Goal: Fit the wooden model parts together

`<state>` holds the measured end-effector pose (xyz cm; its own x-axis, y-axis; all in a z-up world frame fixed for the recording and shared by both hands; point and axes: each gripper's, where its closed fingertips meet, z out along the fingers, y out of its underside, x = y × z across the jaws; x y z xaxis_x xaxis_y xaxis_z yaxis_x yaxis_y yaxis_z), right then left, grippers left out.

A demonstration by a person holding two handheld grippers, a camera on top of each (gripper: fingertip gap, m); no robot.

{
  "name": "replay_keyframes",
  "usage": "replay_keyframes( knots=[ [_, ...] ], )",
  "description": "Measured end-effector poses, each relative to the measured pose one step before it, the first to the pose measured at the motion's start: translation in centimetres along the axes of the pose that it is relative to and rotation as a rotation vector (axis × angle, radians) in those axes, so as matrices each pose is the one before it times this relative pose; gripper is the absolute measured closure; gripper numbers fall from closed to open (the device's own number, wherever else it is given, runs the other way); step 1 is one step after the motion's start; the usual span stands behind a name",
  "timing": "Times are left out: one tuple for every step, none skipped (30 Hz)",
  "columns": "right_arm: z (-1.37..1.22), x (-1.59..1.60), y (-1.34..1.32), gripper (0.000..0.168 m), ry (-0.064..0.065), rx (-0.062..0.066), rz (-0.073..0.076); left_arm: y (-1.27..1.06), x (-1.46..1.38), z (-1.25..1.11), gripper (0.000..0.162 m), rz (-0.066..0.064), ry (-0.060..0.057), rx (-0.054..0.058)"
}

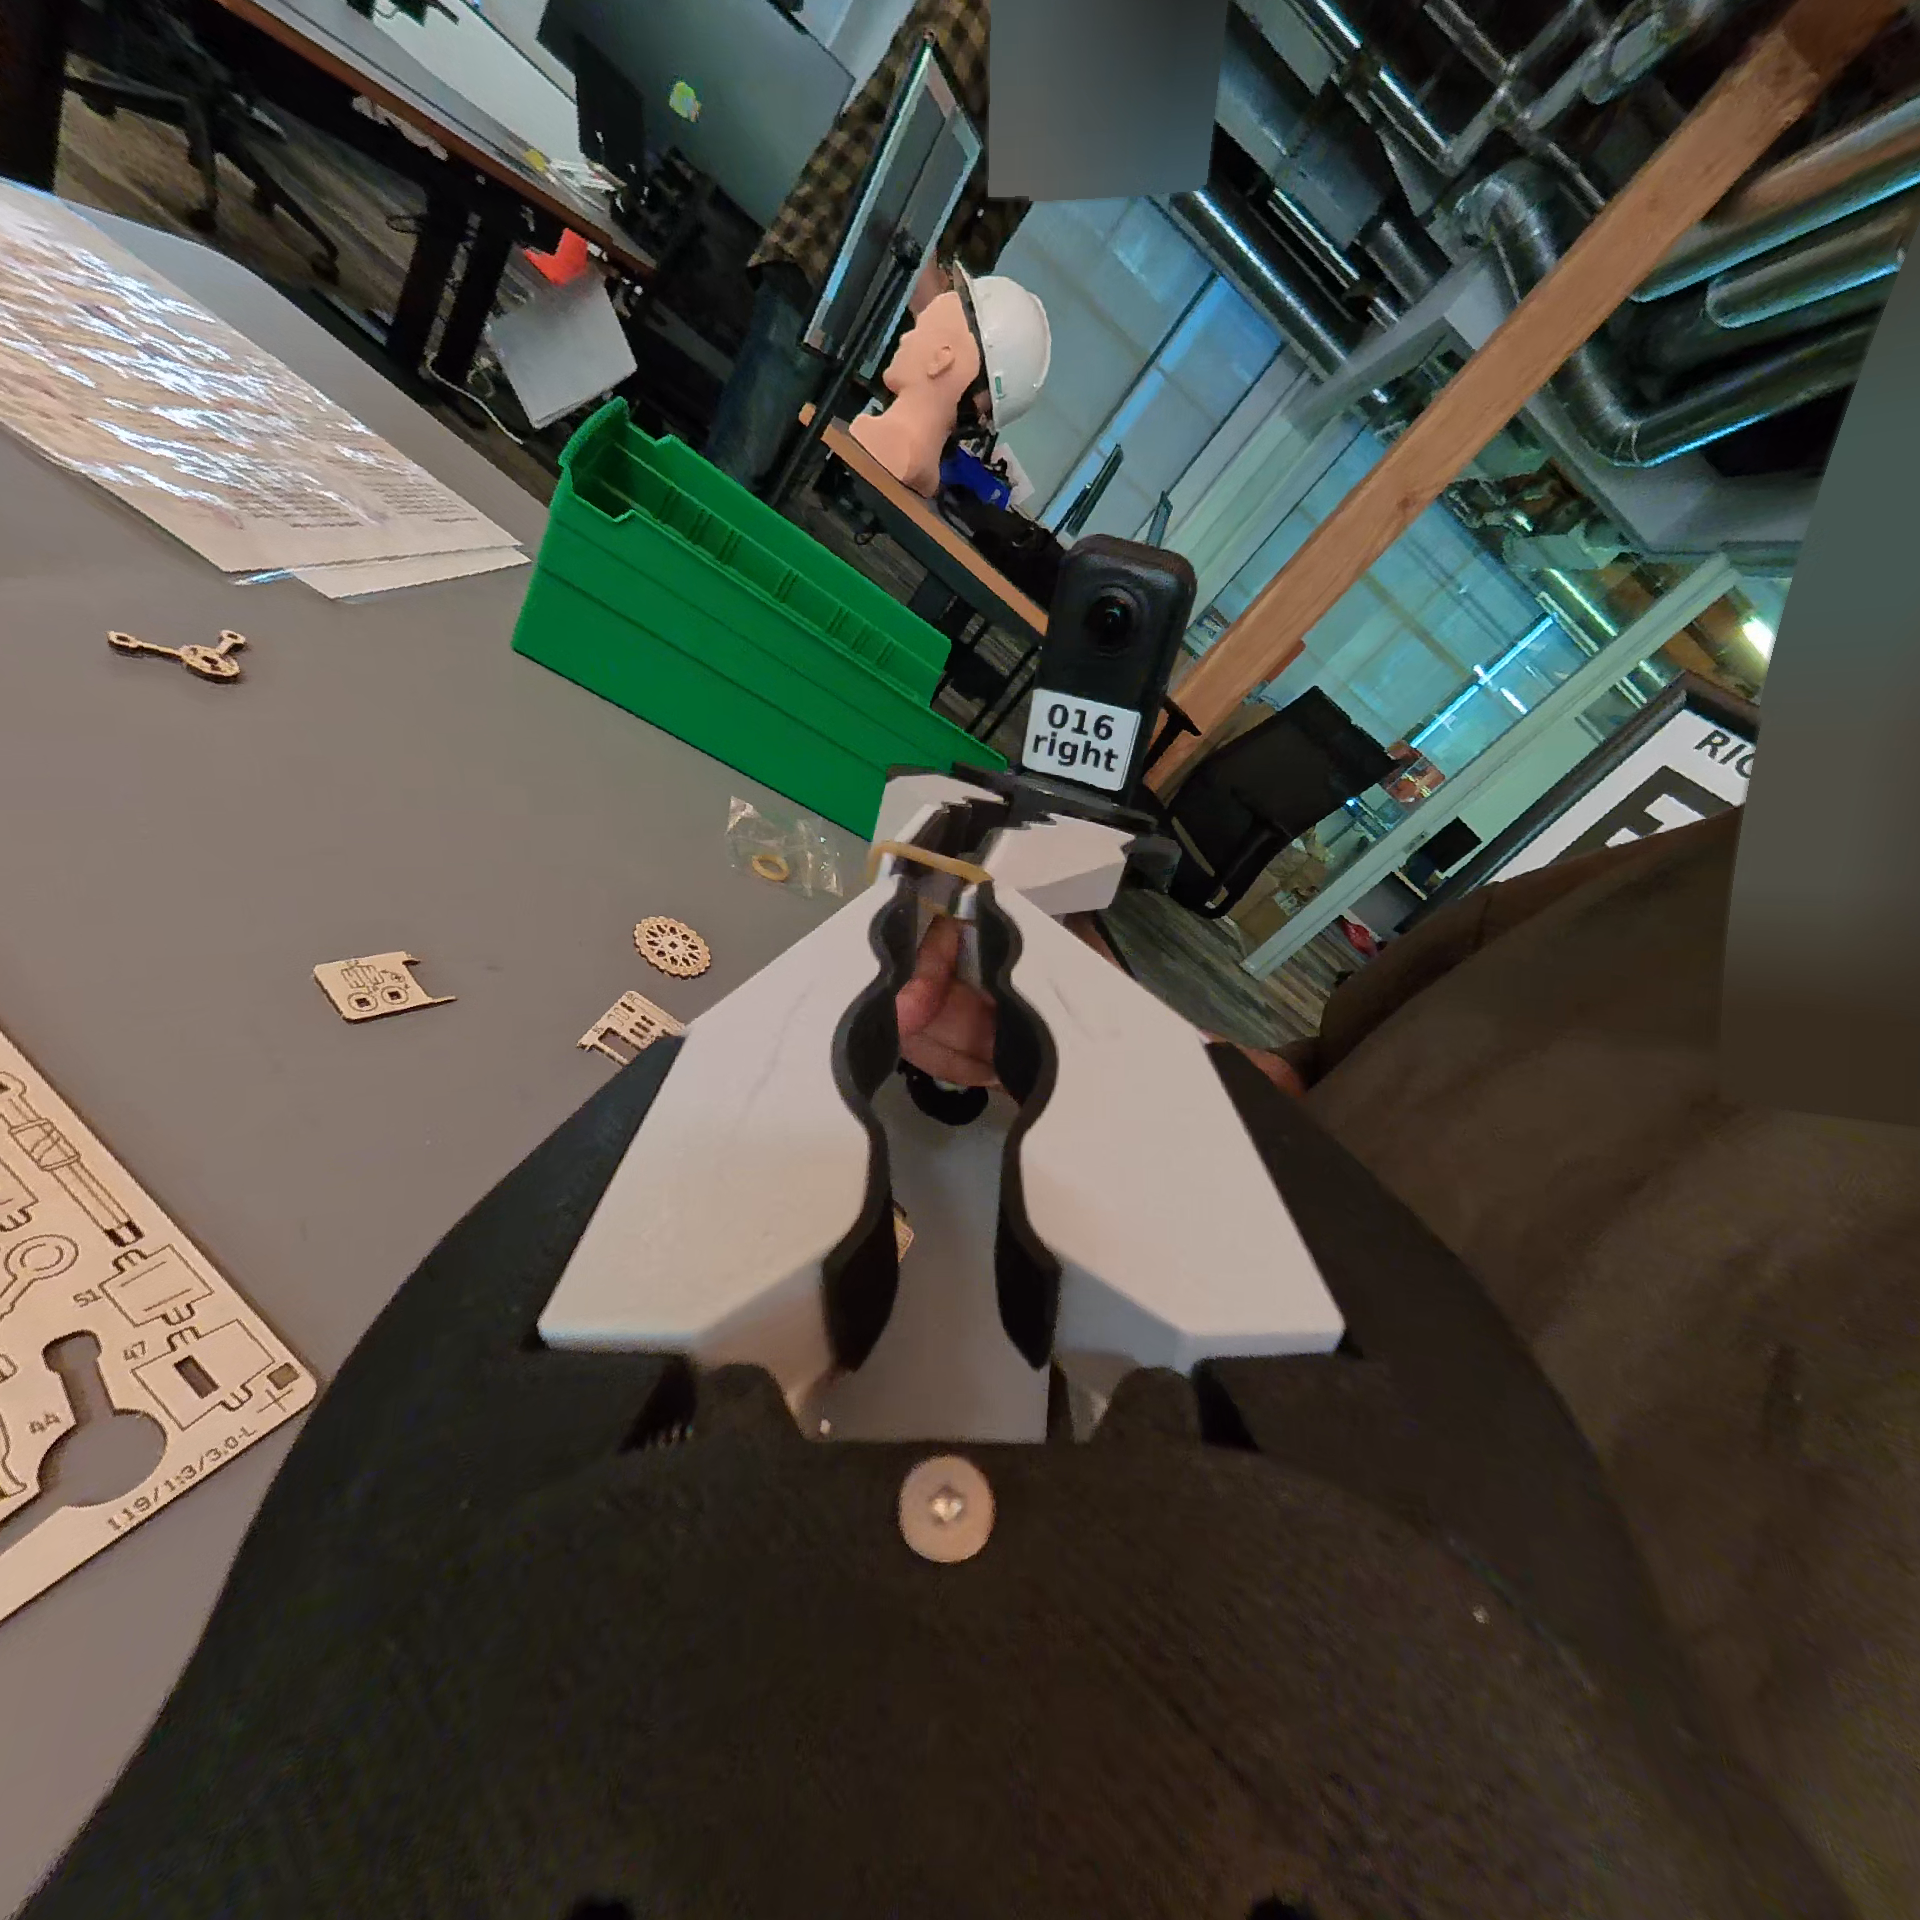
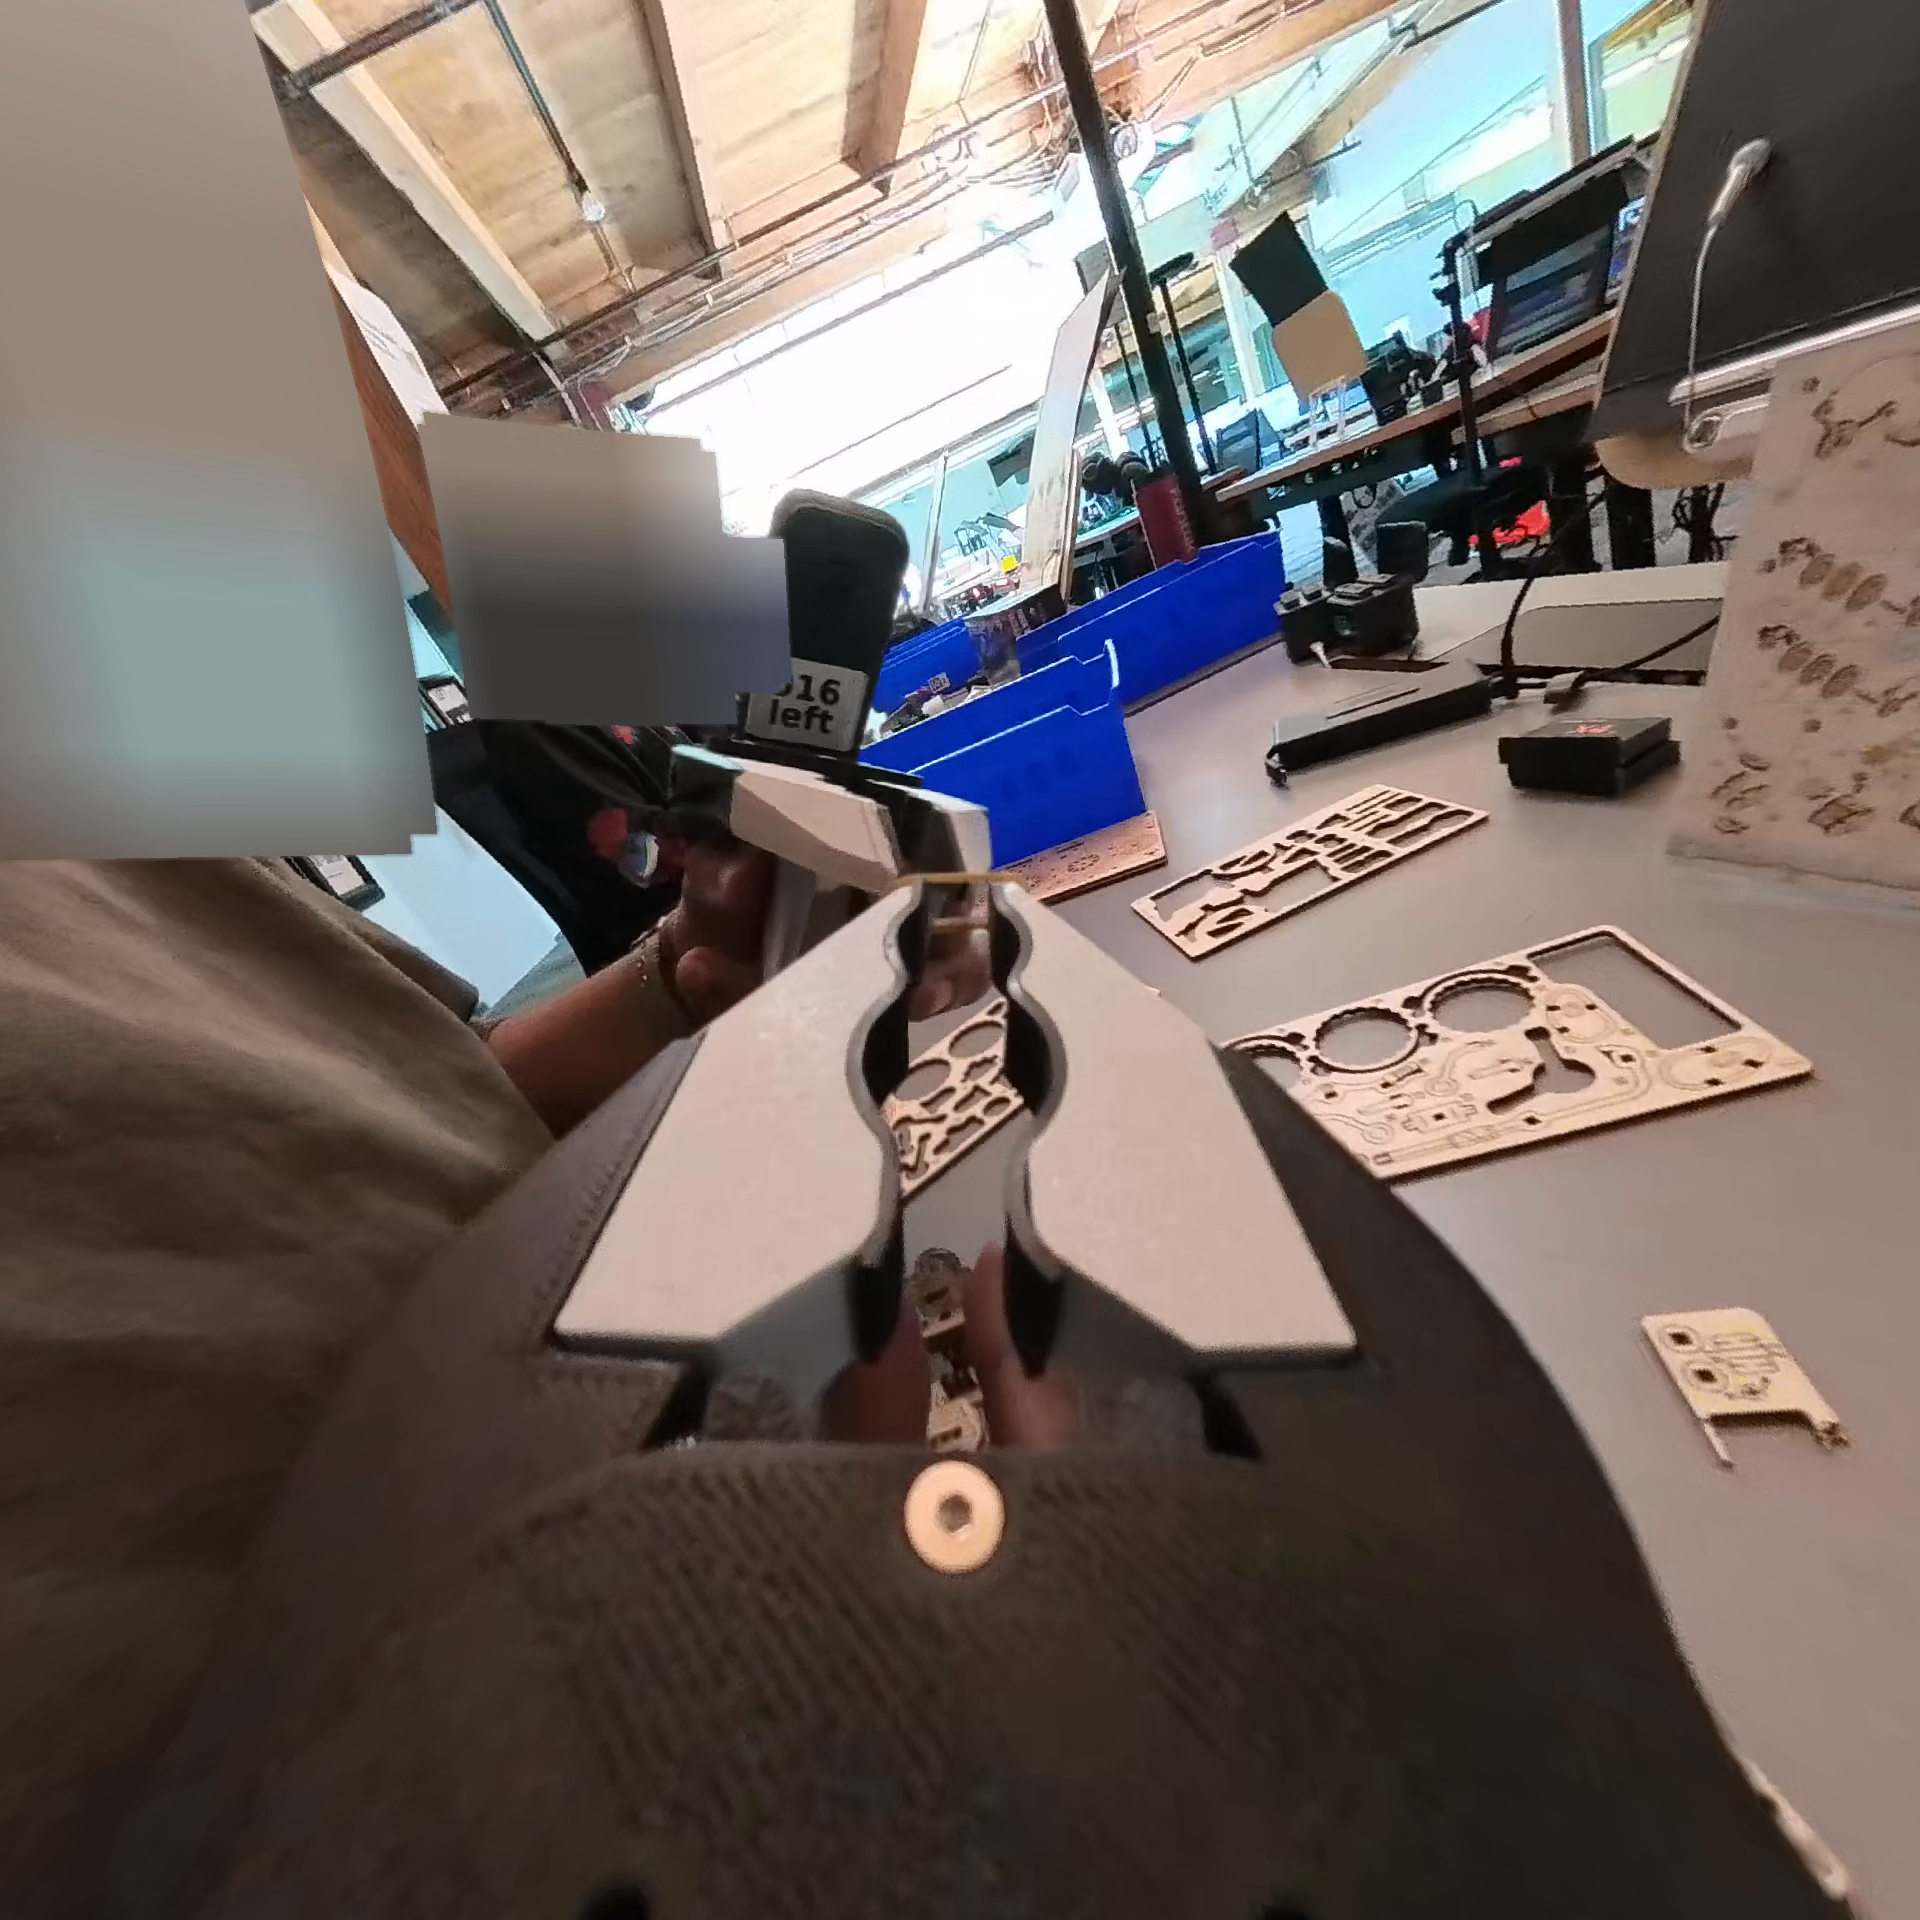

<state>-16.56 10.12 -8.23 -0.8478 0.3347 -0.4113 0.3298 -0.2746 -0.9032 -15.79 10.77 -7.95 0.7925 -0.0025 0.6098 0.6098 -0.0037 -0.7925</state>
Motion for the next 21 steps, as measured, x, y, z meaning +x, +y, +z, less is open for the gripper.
replay_keyframes(
  knots=[
    [-0.025, 0.003, 0.100, 0.158, 0.0011, -0.0058, -0.0068, -0.022, 0.002, -0.003, 0.155, -0.0033, 0.0017, 0.0010],
    [-0.043, -0.008, 0.044, 0.158, 0.0018, -0.0011, -0.0096, 0.009, -0.007, 0.017, 0.155, -0.0002, -0.0003, 0.0009],
    [-0.049, -0.024, 0.021, 0.157, 0.0025, 0.0001, -0.0120, 0.087, -0.010, 0.018, 0.154, 0.0000, 0.0006, -0.0045],
    [-0.015, 0.041, 0.069, 0.156, 0.0057, -0.0052, -0.0112, 0.051, -0.002, -0.007, 0.153, -0.0019, 0.0015, -0.0038],
    [-0.003, 0.039, 0.097, 0.155, 0.0043, -0.0085, -0.0103, 0.057, -0.031, -0.023, 0.153, -0.0017, 0.0000, -0.0047],
    [-0.008, 0.071, 0.088, 0.154, 0.0050, -0.0082, -0.0083, 0.096, -0.067, -0.029, 0.153, 0.0000, -0.0012, -0.0070],
    [-0.023, 0.129, 0.118, 0.153, 0.0078, -0.0086, -0.0088, 0.071, -0.106, -0.034, 0.153, -0.0014, -0.0036, -0.0061],
    [-0.011, 0.073, 0.163, 0.152, 0.0042, -0.0099, -0.0100, 0.041, -0.126, -0.067, 0.153, -0.0017, -0.0042, -0.0037],
    [-0.021, 0.070, 0.101, 0.152, 0.0045, -0.0071, -0.0095, 0.025, -0.157, -0.081, 0.153, -0.0013, -0.0056, -0.0030],
    [-0.024, 0.040, 0.111, 0.151, 0.0032, -0.0082, -0.0102, 0.010, -0.191, -0.110, 0.153, -0.0007, -0.0076, -0.0028],
    [-0.021, 0.090, 0.141, 0.151, 0.0065, -0.0102, -0.0118, 0.004, -0.229, -0.137, 0.153, -0.0013, -0.0098, -0.0037],
    [-0.036, 0.096, 0.120, 0.151, 0.0060, -0.0098, -0.0131, 0.010, -0.313, -0.166, 0.154, -0.0015, -0.0148, -0.0050],
    [-0.064, 0.136, 0.113, 0.151, 0.0077, -0.0084, -0.0120, 0.047, -0.455, -0.200, 0.154, -0.0012, -0.0225, -0.0084],
    [-0.071, 0.154, 0.138, 0.150, 0.0062, -0.0112, -0.0109, 0.147, -0.647, -0.217, 0.154, -0.0015, -0.0324, -0.0141],
    [-0.116, 0.176, 0.155, 0.150, 0.0072, -0.0124, -0.0127, 0.335, -0.951, -0.202, 0.154, -0.0060, -0.0488, -0.0233],
    [-0.134, 0.186, 0.162, 0.149, 0.0070, -0.0137, -0.0141, 0.630, -1.235, -0.155, 0.156, -0.0109, -0.0636, -0.0399],
    [-0.136, 0.209, 0.161, 0.149, 0.0079, -0.0145, -0.0147, 0.875, -1.245, -0.067, 0.156, -0.0012, -0.0650, -0.0530],
    [-0.132, 0.247, 0.158, 0.149, 0.0111, -0.0149, -0.0146, 1.016, -1.079, 0.020, 0.154, 0.0198, -0.0618, -0.0537],
    [-0.124, 0.260, 0.190, 0.148, 0.0115, -0.0174, -0.0144, 1.113, -0.894, 0.127, 0.149, 0.0364, -0.0626, -0.0539],
    [-0.099, 0.213, 0.196, 0.148, 0.0096, -0.0175, -0.0164, 1.096, -0.813, 0.253, 0.143, 0.0440, -0.0691, -0.0529],
    [-0.076, 0.123, 0.152, 0.147, 0.0057, -0.0130, -0.0167, 1.046, -0.794, 0.355, 0.138, 0.0493, -0.0773, -0.0514]
  ],
)
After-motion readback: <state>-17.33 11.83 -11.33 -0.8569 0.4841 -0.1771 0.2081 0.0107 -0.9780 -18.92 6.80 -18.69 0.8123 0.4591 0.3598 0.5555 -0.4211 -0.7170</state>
